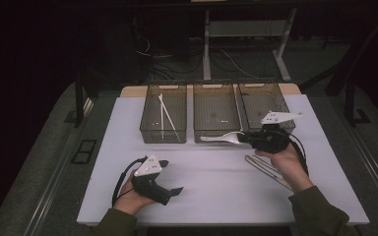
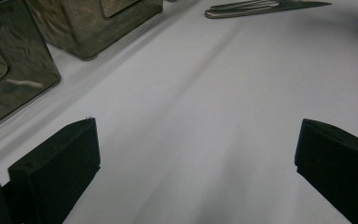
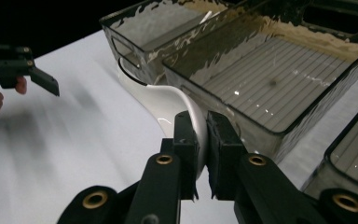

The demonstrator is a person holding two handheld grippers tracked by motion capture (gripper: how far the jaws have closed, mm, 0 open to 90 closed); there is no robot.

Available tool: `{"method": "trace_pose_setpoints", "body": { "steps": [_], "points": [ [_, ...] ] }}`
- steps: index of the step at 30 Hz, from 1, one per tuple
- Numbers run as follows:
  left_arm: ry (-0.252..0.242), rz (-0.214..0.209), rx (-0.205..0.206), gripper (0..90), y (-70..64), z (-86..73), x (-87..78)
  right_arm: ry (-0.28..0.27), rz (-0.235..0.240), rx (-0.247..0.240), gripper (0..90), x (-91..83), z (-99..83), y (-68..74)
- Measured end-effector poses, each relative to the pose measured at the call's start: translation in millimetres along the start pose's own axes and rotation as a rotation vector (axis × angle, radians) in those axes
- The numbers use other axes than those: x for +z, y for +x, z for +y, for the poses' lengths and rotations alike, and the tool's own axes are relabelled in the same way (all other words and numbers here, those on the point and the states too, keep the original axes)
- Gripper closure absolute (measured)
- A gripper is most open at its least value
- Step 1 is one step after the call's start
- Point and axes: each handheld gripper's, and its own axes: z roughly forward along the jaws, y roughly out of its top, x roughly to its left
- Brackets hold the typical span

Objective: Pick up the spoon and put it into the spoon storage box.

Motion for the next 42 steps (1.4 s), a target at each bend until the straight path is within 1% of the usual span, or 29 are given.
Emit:
{"method": "trace_pose_setpoints", "body": {
  "steps": [1,4,8,14,17,20,25,26,34,35,37,40,42],
  "points": [
    [0.000,-0.001,0.001,0.0,0.0,0.0,-0.1,-0.002,0.000,0.002,82.8,-0.4,1.3,-0.6],
    [0.002,-0.004,-0.002,0.0,0.2,-0.1,0.3,-0.001,-0.020,0.005,82.8,0.5,5.0,-2.9],
    [0.001,-0.005,0.002,0.0,-0.2,0.1,0.2,-0.013,-0.032,0.010,82.8,2.6,8.9,-8.3],
    [-0.002,-0.007,0.002,0.0,0.3,0.2,0.0,-0.006,-0.060,0.025,82.9,8.3,16.5,-15.6],
    [-0.001,-0.008,0.002,0.0,0.0,0.2,0.2,0.001,-0.081,0.019,82.9,13.4,21.0,-20.0],
    [-0.002,-0.008,0.003,0.0,0.1,0.2,0.2,0.009,-0.092,0.031,82.9,19.9,24.6,-25.1],
    [-0.002,-0.010,0.002,0.0,0.2,0.2,0.1,0.024,-0.109,0.032,82.8,32.4,30.2,-32.2],
    [-0.002,-0.011,0.002,0.0,0.1,0.3,0.2,0.033,-0.110,0.035,82.8,34.9,31.3,-33.4],
    [-0.006,-0.014,-0.002,0.0,0.0,0.4,0.1,0.096,-0.147,0.009,82.8,56.4,39.4,-36.9],
    [-0.002,-0.014,0.003,0.0,0.2,0.4,-0.2,0.111,-0.150,0.006,82.8,59.9,39.5,-36.6],
    [-0.006,-0.013,0.003,0.0,-0.1,0.4,-0.2,0.143,-0.169,-0.023,82.8,67.0,39.7,-35.9],
    [-0.011,-0.013,-0.002,0.0,-0.3,0.5,-0.6,0.165,-0.179,-0.034,82.8,74.4,39.9,-34.6],
    [-0.010,-0.013,-0.003,0.0,0.0,0.4,-0.5,0.179,-0.178,-0.031,82.7,78.3,39.3,-34.0]
  ]
}}
